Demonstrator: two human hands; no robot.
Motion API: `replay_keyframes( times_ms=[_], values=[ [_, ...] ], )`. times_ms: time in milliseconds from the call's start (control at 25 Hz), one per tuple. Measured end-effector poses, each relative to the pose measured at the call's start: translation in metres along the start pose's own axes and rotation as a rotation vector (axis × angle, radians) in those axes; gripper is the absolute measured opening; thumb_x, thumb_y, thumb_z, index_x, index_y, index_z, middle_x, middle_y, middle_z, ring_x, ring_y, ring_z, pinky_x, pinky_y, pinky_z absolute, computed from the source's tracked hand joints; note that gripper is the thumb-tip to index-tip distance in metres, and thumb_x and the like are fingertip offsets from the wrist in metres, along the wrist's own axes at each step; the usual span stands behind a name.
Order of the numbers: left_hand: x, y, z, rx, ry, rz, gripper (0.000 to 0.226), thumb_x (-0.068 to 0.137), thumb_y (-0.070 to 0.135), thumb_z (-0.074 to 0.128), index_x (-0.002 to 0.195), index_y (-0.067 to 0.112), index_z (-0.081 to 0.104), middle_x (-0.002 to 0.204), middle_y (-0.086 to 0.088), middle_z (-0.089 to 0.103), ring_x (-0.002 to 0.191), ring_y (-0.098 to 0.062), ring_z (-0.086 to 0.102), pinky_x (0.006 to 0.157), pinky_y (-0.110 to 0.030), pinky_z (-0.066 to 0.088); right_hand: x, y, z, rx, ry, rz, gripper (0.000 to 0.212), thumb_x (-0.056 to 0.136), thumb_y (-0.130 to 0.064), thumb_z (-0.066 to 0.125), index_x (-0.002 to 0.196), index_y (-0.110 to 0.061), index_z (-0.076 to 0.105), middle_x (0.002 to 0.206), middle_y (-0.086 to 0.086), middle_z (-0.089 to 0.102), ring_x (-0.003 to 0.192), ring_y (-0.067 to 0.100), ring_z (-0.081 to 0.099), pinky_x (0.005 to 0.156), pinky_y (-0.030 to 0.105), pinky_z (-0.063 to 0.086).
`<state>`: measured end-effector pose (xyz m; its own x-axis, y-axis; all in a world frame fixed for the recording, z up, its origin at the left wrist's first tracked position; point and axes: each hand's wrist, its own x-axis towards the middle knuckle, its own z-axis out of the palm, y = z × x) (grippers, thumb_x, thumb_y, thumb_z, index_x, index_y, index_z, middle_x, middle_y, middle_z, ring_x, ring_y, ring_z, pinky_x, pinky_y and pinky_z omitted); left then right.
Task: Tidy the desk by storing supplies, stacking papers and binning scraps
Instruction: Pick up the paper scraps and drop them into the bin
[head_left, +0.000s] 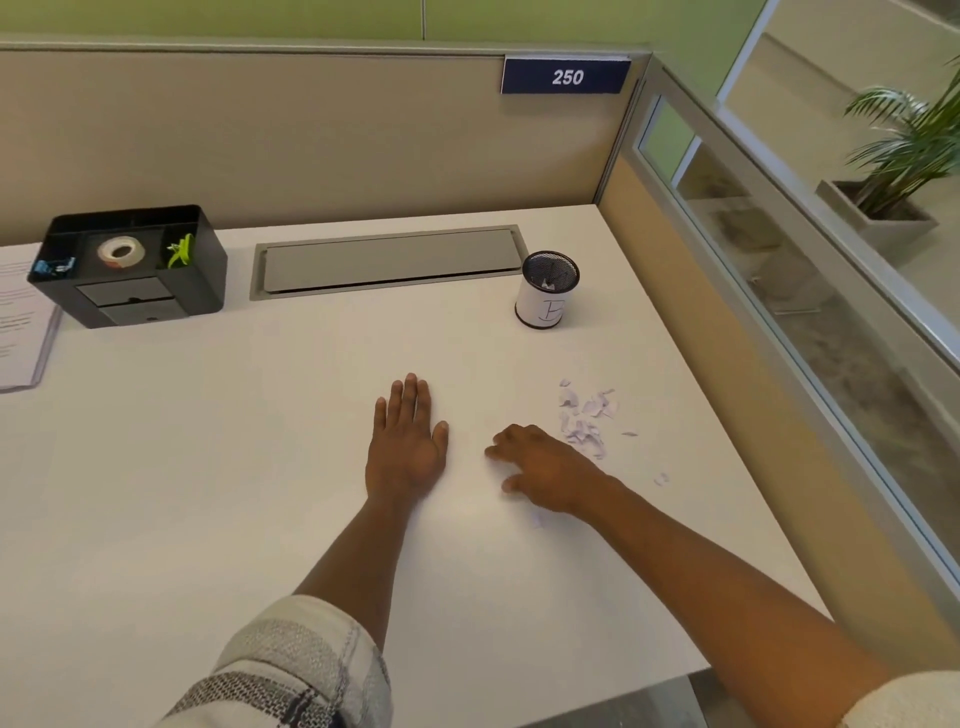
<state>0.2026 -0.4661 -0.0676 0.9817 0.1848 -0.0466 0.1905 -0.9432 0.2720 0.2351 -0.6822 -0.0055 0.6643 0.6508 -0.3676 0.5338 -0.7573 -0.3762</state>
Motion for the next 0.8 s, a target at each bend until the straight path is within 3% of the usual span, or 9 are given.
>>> replay_keyframes(
  times_ms=[80, 200, 400, 600, 800],
  values=[
    [-0.010, 0.002, 0.002, -0.002, 0.002, -0.004, 0.067, 0.104, 0.041, 0.025, 0.160, 0.010, 0.003, 0.168, -0.006, -0.003, 0.155, -0.021, -0.005, 0.126, -0.040, -0.003, -0.007, 0.004, -0.004, 0.059, -0.084, 0.026, 0.061, 0.084, -0.025, 0.069, 0.142, -0.025, 0.050, 0.144, -0.006, 0.042, 0.129, 0.015, 0.038, 0.102, 0.032, 0.040],
    [-0.018, 0.004, 0.001, -0.001, 0.001, -0.011, 0.068, 0.104, 0.043, 0.024, 0.160, 0.011, 0.001, 0.168, -0.005, -0.004, 0.155, -0.020, -0.007, 0.126, -0.040, -0.003, -0.018, 0.003, 0.002, -0.058, -0.029, 0.012, 0.055, 0.086, -0.010, 0.062, 0.138, -0.028, 0.054, 0.145, -0.005, 0.043, 0.129, 0.015, 0.042, 0.096, 0.032, 0.045],
    [-0.021, 0.006, 0.001, 0.000, 0.002, -0.021, 0.068, 0.104, 0.044, 0.022, 0.160, 0.011, 0.000, 0.168, -0.004, -0.005, 0.155, -0.019, -0.008, 0.126, -0.040, -0.004, -0.027, -0.004, 0.015, -0.245, 0.079, -0.011, 0.031, 0.083, -0.003, 0.064, 0.112, -0.016, 0.063, 0.112, 0.001, 0.056, 0.103, 0.022, 0.055, 0.078, 0.039, 0.053],
    [-0.022, 0.006, 0.000, -0.007, 0.024, -0.013, 0.068, 0.105, 0.043, 0.025, 0.160, 0.011, 0.003, 0.168, -0.004, -0.003, 0.155, -0.020, -0.006, 0.126, -0.040, -0.003, -0.026, -0.010, 0.015, -0.241, 0.134, 0.002, 0.019, 0.085, 0.000, 0.054, 0.100, -0.009, 0.060, 0.102, 0.009, 0.055, 0.094, 0.028, 0.054, 0.068, 0.036, 0.046],
    [-0.022, 0.007, -0.001, -0.008, 0.020, -0.014, 0.068, 0.104, 0.044, 0.024, 0.160, 0.013, 0.002, 0.168, -0.003, -0.005, 0.155, -0.018, -0.007, 0.126, -0.040, -0.003, -0.016, -0.009, 0.012, -0.229, 0.158, 0.009, 0.014, 0.086, -0.001, 0.049, 0.094, -0.008, 0.057, 0.097, 0.012, 0.055, 0.087, 0.030, 0.055, 0.069, 0.037, 0.046]
  ],
)
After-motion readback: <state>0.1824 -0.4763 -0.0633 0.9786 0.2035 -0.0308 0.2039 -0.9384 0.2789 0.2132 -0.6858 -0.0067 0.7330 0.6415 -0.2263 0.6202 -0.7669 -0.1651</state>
